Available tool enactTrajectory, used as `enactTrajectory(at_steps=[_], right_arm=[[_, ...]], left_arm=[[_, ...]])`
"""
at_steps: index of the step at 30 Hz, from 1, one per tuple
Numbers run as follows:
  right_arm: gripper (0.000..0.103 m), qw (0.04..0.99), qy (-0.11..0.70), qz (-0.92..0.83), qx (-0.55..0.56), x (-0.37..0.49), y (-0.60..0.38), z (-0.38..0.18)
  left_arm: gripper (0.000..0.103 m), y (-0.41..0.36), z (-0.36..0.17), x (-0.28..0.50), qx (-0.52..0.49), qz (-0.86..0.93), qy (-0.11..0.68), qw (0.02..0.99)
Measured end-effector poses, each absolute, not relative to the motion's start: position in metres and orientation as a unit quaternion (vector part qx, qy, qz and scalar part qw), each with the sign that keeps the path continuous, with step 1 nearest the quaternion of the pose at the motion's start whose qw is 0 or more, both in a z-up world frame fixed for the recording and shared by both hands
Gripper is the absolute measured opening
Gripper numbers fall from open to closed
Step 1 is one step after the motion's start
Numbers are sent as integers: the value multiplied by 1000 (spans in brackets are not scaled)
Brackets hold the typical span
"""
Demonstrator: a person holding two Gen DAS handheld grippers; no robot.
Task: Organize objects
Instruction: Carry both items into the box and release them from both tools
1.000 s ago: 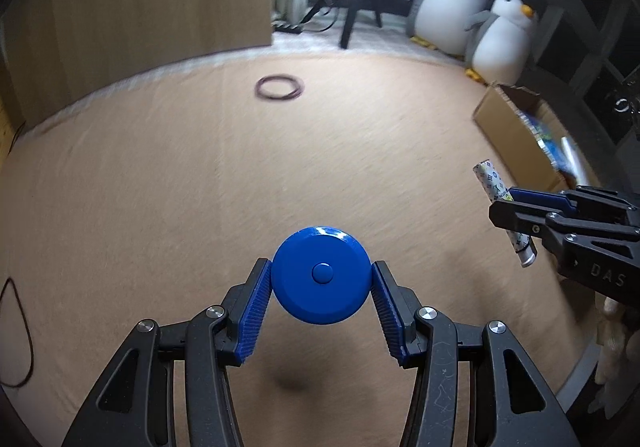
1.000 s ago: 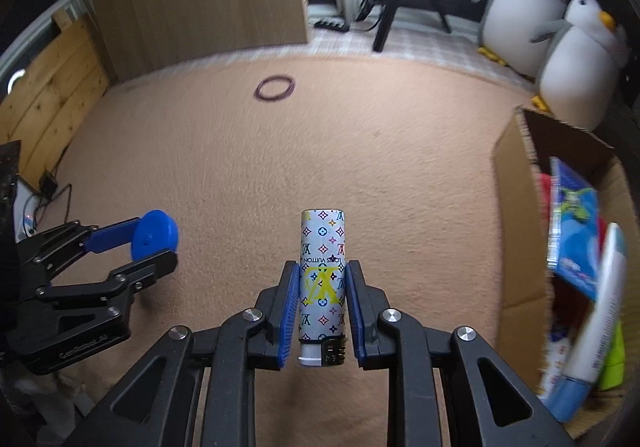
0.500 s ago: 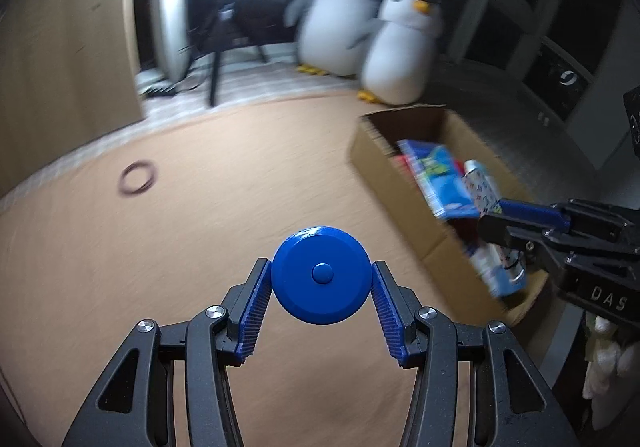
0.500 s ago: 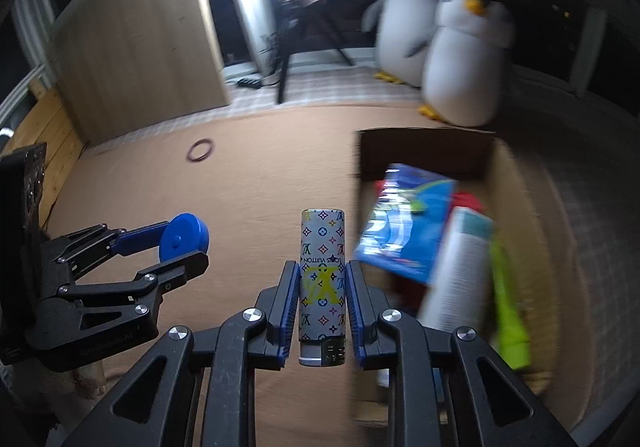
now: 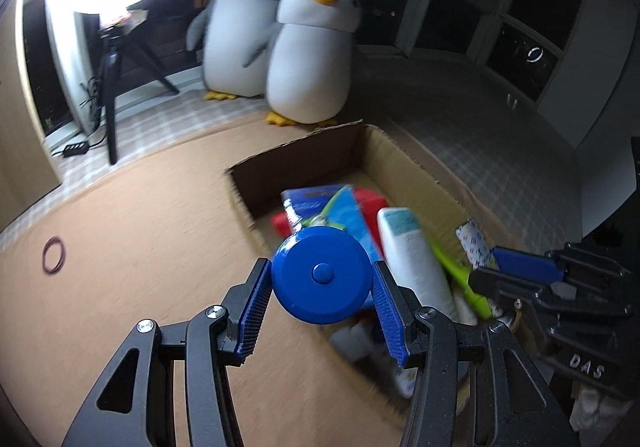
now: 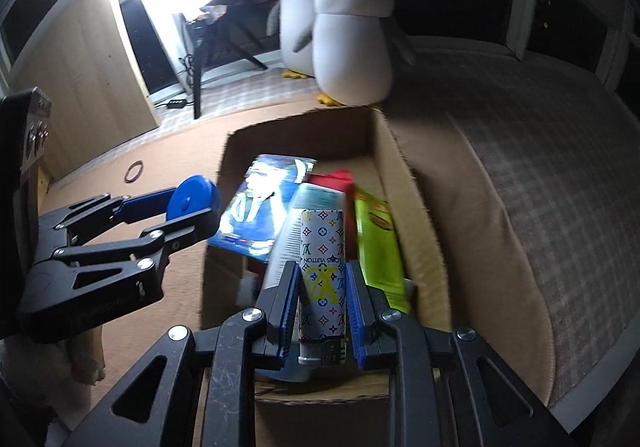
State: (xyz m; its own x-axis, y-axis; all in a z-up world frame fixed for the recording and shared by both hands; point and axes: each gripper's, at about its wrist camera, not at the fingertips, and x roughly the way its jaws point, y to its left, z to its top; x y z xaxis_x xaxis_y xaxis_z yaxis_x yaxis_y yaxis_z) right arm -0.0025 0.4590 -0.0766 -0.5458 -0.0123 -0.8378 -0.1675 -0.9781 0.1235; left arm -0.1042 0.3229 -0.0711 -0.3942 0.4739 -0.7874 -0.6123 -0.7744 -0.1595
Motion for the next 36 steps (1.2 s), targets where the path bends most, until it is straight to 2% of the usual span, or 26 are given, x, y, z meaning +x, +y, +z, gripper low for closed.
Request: enactTrajectory(at_steps=[17, 21, 32, 36], right_arm=[[21, 44, 114, 871, -477, -2, 476, -82], [28, 44, 115, 871, -475, -3, 475, -80], [29, 44, 123, 870, -476, -2, 467, -77], [36, 37, 122, 871, -475, -2, 456, -73]], left_arm=[[54, 370, -70, -126, -435, 829, 92, 338], [54, 370, -69, -126, -434, 830, 89, 337], [54, 348, -61, -123, -426, 838, 85, 330], [54, 327, -56, -123, -425, 845, 78, 316]])
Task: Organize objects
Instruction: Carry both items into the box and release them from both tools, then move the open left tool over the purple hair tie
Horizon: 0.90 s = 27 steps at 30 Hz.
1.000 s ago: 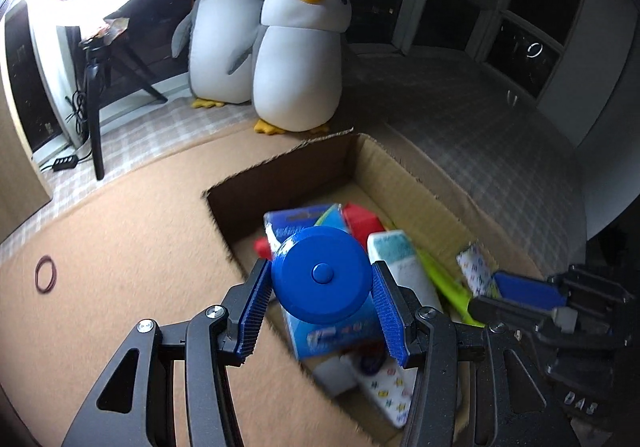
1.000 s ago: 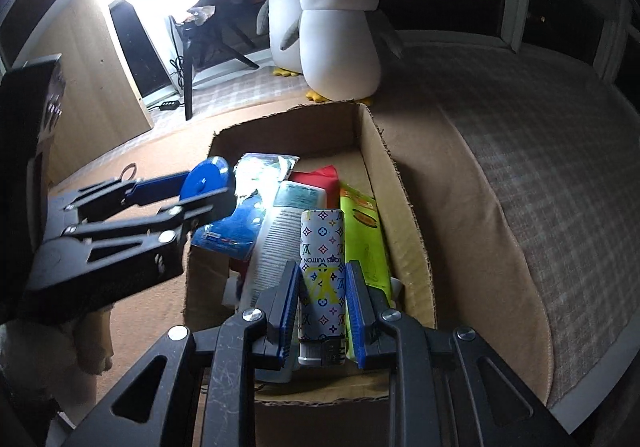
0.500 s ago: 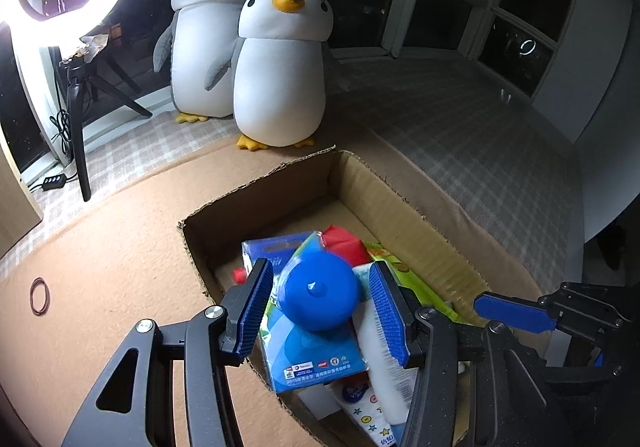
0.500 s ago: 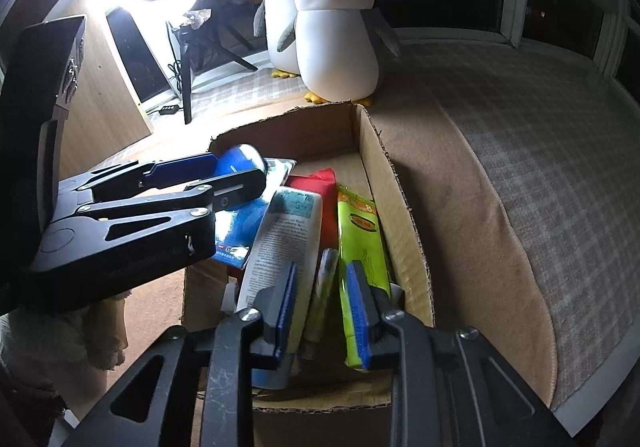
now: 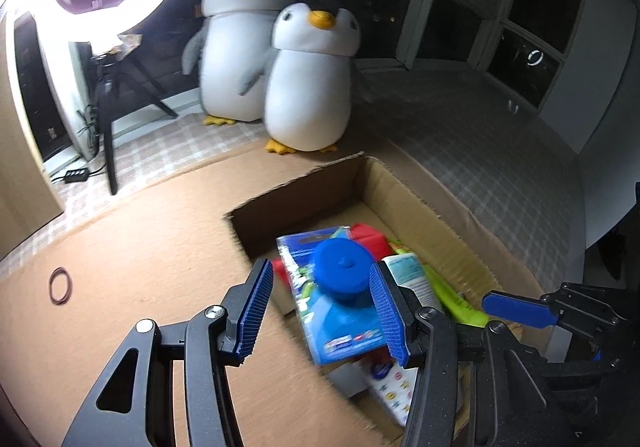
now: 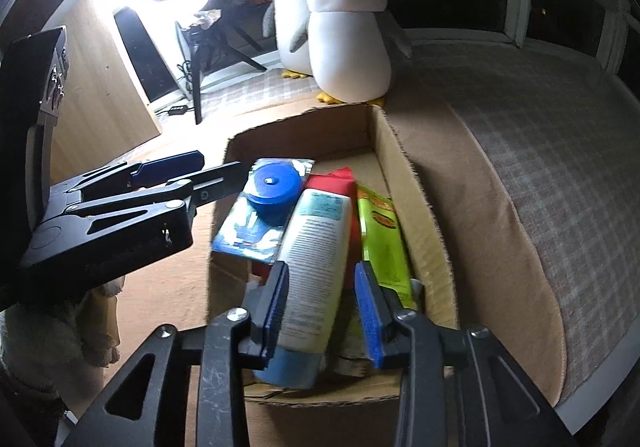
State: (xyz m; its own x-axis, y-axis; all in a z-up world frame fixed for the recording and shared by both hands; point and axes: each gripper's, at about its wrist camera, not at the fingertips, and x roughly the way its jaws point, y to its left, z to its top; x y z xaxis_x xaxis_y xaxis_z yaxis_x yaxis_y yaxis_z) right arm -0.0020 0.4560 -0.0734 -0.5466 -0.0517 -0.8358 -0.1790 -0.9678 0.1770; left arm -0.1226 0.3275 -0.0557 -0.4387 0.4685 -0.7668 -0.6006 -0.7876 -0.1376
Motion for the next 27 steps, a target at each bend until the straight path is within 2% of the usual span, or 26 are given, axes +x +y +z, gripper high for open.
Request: enactTrajectory(at_steps=[14, 18, 27], right_arm=[[54, -14, 114, 868, -483, -10, 385, -71], [55, -27, 113, 865, -488, -14, 364, -74], [56, -50, 111, 855, -504, -19, 326, -78]], left_arm=[[56, 208, -60, -144, -442, 867, 44, 225], [65, 167, -66, -151, -448, 872, 37, 193], [70, 76, -77, -189, -460, 881, 9, 113]])
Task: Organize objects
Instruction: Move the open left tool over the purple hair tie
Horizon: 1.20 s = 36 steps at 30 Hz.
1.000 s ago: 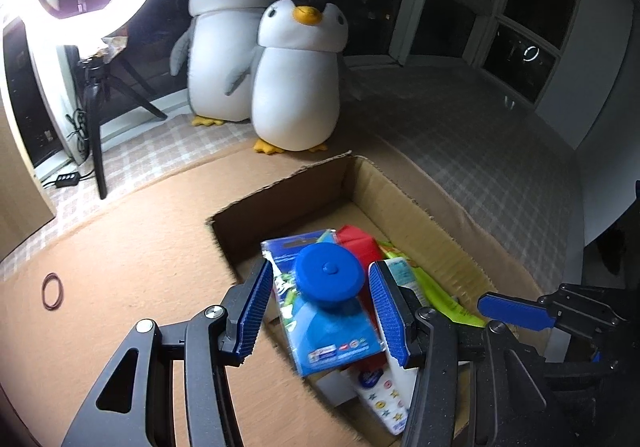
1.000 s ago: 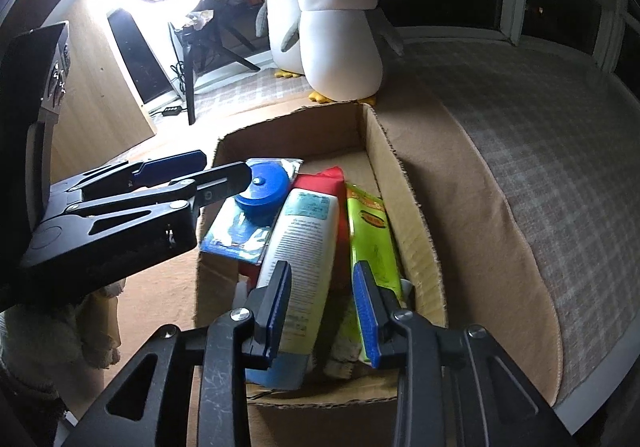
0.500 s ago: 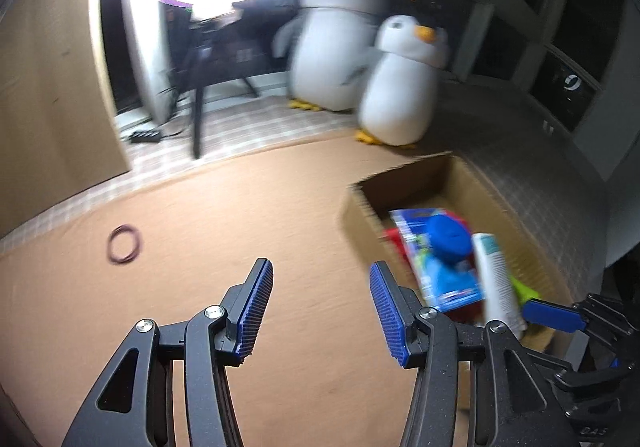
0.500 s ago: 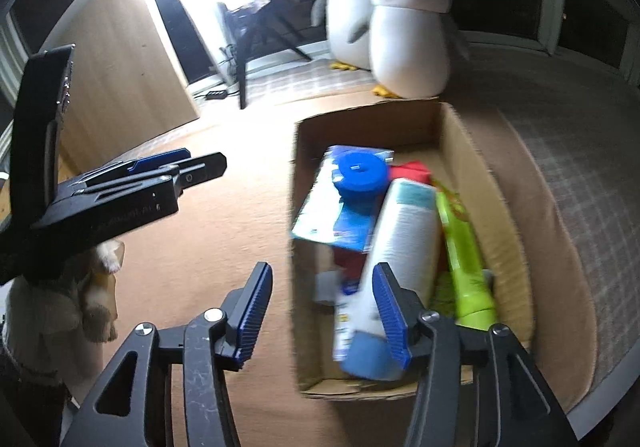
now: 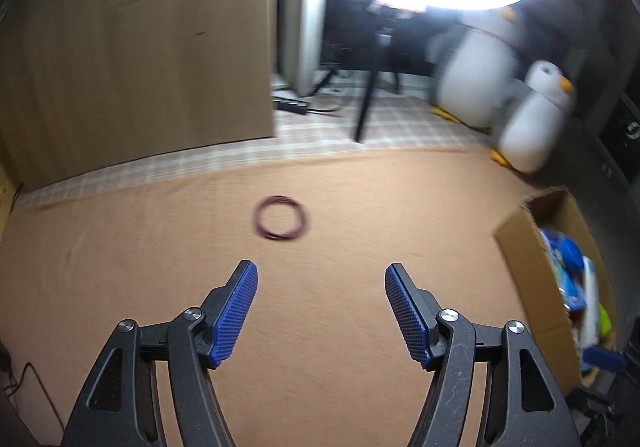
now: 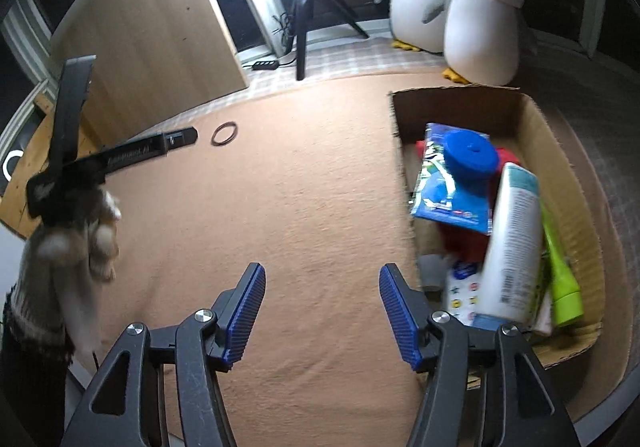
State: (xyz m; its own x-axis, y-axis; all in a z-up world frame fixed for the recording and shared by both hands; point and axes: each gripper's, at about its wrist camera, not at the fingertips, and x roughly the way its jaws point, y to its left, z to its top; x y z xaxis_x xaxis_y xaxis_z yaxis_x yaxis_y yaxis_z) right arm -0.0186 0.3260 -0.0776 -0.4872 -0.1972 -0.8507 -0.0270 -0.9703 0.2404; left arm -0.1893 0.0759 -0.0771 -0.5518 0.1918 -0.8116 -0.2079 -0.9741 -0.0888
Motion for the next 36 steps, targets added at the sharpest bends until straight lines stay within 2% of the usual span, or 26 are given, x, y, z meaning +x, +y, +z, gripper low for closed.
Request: enactTrajectory(at_steps=[4, 6, 9, 17, 25, 36], right_arm=[[57, 51, -114, -853, 506, -18, 318, -76], [58, 51, -116, -852, 507, -17, 315, -76], [59, 50, -118, -850, 511, -16, 312, -77], [59, 37, -125, -843, 521, -6, 322, -83], [59, 13, -145, -836, 529, 5, 348, -89], [59, 0, -155, -833, 531, 12, 362, -90]], left_arm=[[71, 48, -77, -213, -462, 882, -2, 93], [77, 42, -76, -225, -465, 881, -9, 91], [78, 36, -79, -244, -474, 876, -21, 93], [79, 55, -121, -283, -518, 849, -36, 92], [79, 78, -155, -297, -530, 845, -10, 71], [79, 86, -173, -312, -536, 843, 18, 43]])
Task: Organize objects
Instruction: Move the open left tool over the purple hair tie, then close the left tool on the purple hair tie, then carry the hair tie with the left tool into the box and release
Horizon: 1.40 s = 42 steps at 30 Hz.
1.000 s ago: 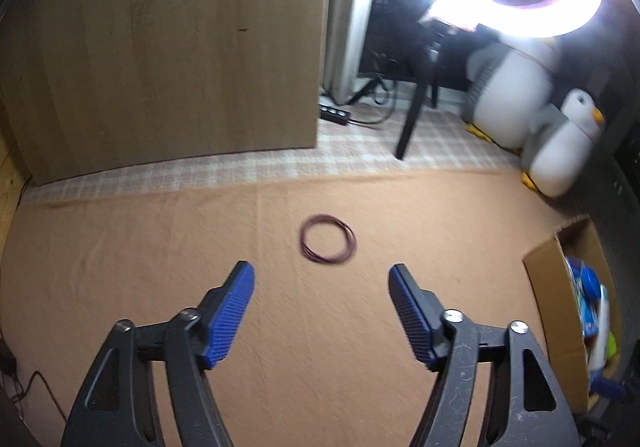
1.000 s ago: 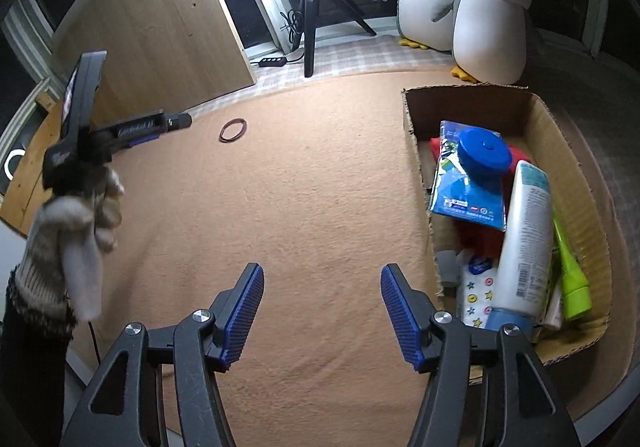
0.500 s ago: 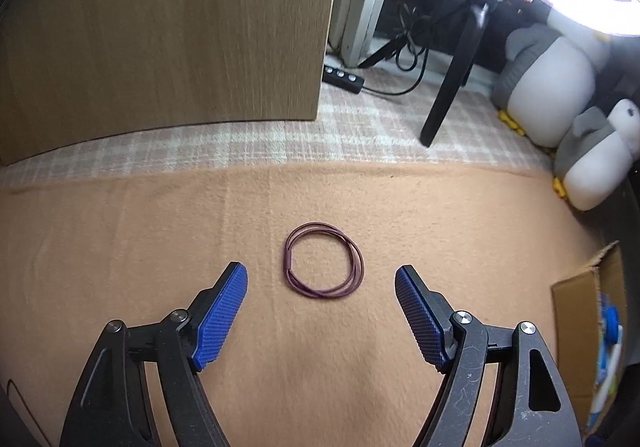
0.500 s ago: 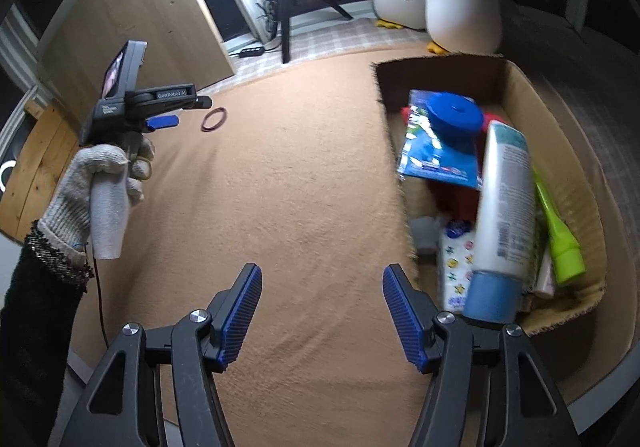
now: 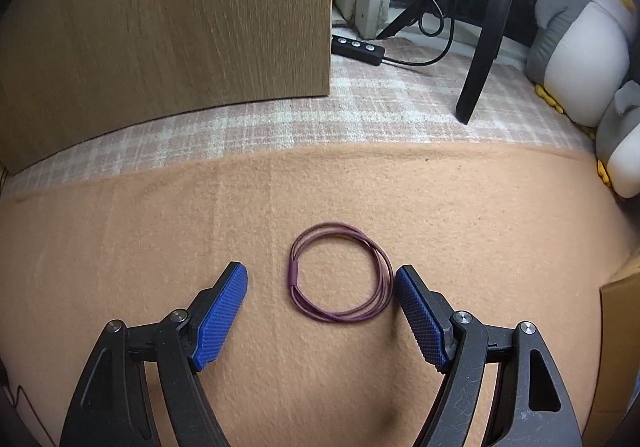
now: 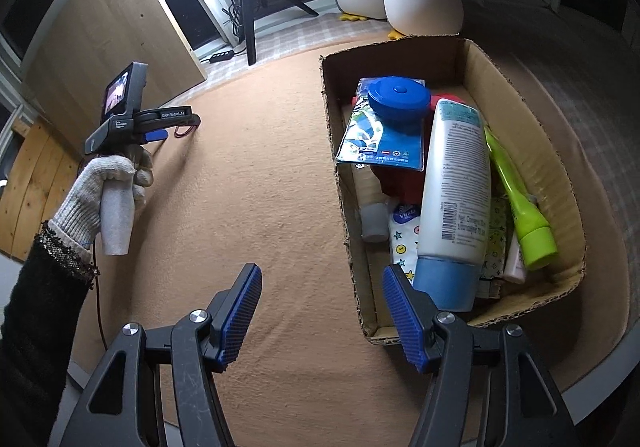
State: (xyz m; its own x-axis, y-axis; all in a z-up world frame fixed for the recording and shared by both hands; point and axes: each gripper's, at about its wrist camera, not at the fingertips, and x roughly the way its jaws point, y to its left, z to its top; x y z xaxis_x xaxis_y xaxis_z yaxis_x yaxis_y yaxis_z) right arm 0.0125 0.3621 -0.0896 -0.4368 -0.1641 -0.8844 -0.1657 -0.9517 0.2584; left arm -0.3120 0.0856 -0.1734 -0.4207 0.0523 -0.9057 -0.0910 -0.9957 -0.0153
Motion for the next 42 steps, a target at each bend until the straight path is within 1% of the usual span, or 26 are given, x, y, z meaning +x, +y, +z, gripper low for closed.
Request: enactTrajectory(at_steps=[5, 7, 9, 10, 12, 13, 15, 16, 18, 21, 28, 35, 42], right_arm=[[59, 1, 156, 831, -534, 13, 361, -92], [59, 1, 157, 830, -535, 12, 361, -92], [59, 2, 157, 830, -535, 15, 361, -92], [59, 3, 157, 830, -535, 15, 361, -92], [59, 4, 158, 830, -535, 14, 363, -93], [59, 4, 158, 830, -535, 15, 363, -93], [59, 4, 159, 830, -535, 13, 364, -93], [59, 4, 158, 830, -535, 12, 364, -94], [59, 4, 157, 830, -535, 11, 363, -94], [59, 4, 156, 831, -534, 9, 363, -94], [59, 2, 153, 833, -532, 3, 361, -92], [59, -3, 138, 840, -524, -2, 351, -88], [59, -10, 129, 844, -520, -3, 339, -86]], left_arm=[[79, 90, -174, -316, -537, 842, 18, 44], [76, 91, -173, -316, -535, 843, 17, 45], [66, 93, -172, -315, -533, 845, 16, 46], [62, 91, -171, -315, -532, 845, 16, 49], [48, 90, -169, -315, -530, 846, 17, 52], [44, 91, -169, -315, -529, 846, 17, 54], [32, 90, -169, -313, -529, 847, 16, 55], [29, 90, -168, -313, -528, 847, 14, 56], [19, 89, -168, -314, -528, 847, 10, 59], [6, 85, -168, -313, -529, 846, 4, 66], [6, 76, -165, -291, -529, 845, -8, 77], [6, 74, -163, -251, -531, 841, -20, 103], [6, 84, -139, -203, -515, 845, -19, 142]])
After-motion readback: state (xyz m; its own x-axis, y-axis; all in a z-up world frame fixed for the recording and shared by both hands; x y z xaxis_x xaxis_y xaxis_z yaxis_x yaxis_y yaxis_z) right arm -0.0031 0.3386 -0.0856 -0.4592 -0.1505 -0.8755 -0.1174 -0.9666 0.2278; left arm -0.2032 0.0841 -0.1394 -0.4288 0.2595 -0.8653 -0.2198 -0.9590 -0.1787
